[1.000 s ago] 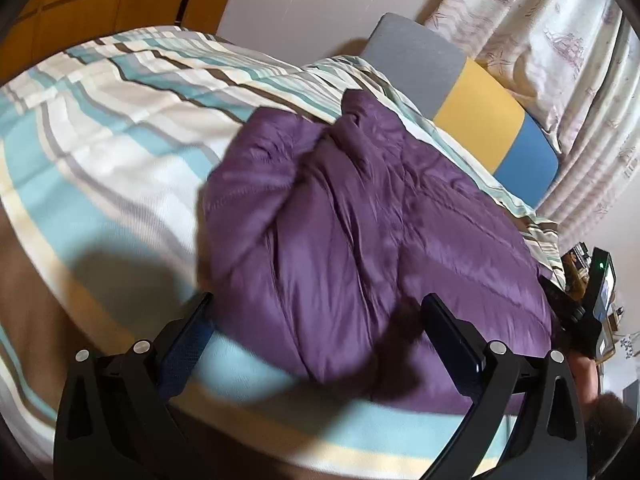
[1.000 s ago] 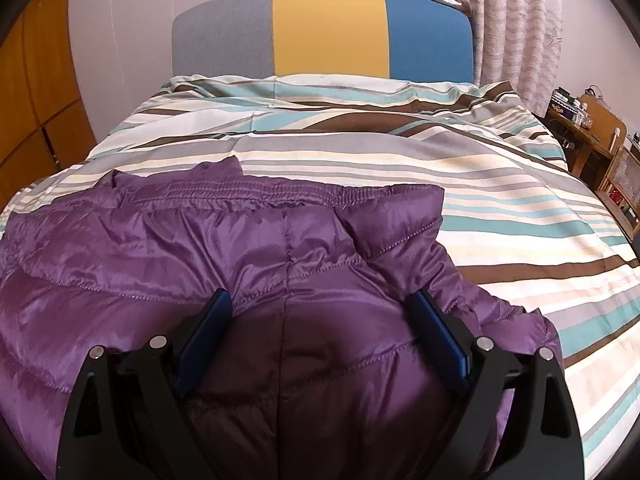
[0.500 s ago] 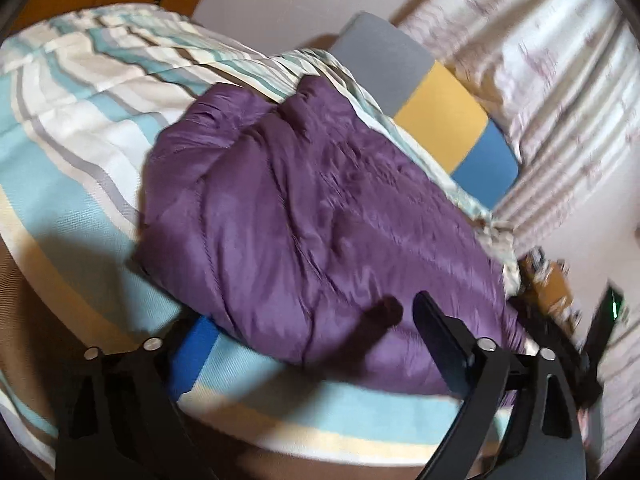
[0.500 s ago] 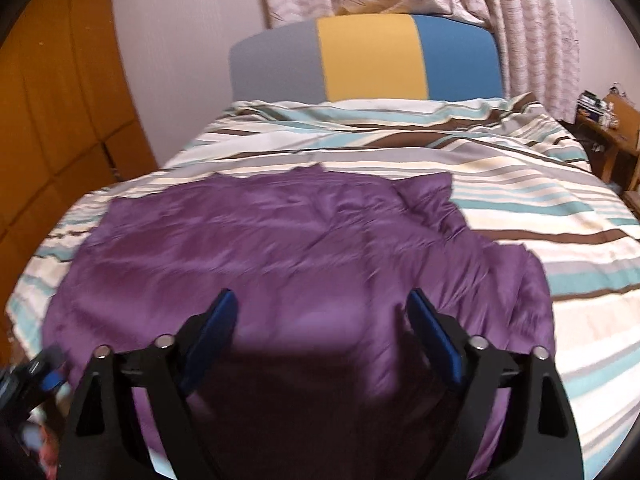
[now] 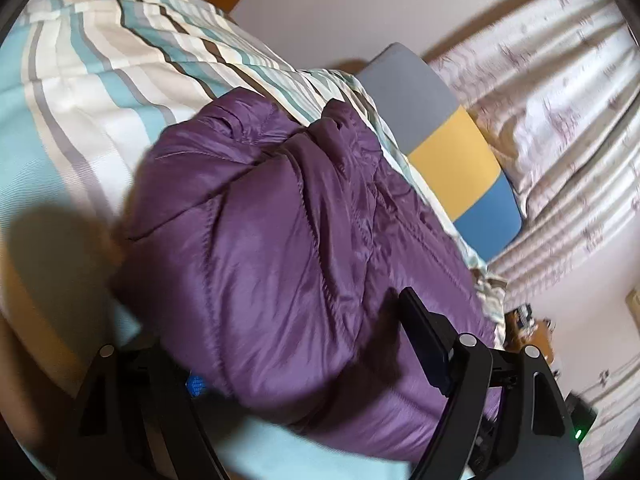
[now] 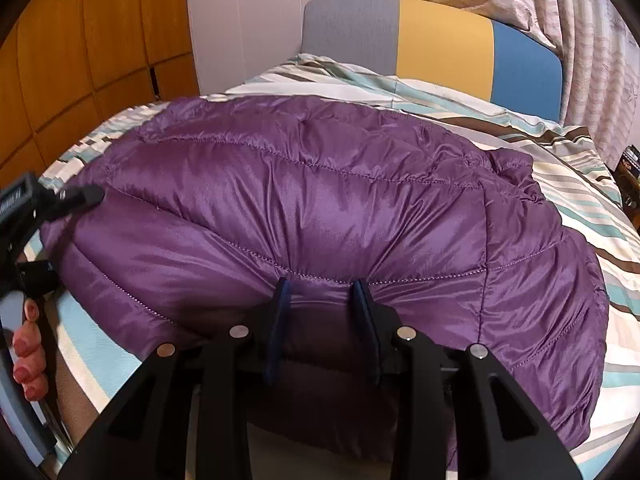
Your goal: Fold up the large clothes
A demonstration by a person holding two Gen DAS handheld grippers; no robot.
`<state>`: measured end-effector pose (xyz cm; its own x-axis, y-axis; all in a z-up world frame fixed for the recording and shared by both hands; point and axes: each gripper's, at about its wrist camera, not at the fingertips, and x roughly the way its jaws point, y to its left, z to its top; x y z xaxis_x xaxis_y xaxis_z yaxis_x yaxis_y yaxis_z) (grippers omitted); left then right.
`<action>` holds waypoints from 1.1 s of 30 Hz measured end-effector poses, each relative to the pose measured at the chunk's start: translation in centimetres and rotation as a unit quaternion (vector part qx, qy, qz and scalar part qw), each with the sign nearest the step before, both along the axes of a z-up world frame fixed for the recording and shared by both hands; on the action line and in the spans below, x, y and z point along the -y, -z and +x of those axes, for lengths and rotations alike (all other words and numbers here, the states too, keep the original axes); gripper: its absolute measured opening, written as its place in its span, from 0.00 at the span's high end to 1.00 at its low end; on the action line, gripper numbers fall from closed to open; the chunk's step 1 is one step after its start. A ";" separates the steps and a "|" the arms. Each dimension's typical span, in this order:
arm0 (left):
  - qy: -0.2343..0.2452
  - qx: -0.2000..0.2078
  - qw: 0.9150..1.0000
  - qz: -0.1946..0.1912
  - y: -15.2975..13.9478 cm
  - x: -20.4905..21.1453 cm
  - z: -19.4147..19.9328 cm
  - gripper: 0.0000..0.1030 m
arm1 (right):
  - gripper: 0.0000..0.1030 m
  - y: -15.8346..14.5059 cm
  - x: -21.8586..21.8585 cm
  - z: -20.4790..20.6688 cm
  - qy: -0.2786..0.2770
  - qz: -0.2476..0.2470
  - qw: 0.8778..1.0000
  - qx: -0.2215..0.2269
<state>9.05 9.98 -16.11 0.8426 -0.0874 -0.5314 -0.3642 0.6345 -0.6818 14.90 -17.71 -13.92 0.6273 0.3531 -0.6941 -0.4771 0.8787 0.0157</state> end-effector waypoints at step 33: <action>0.048 0.062 0.937 0.342 -11.0 8.9 2.4 0.78 | 0.39 -2.7 8.0 -1.5 0.080 0.116 0.990 0.005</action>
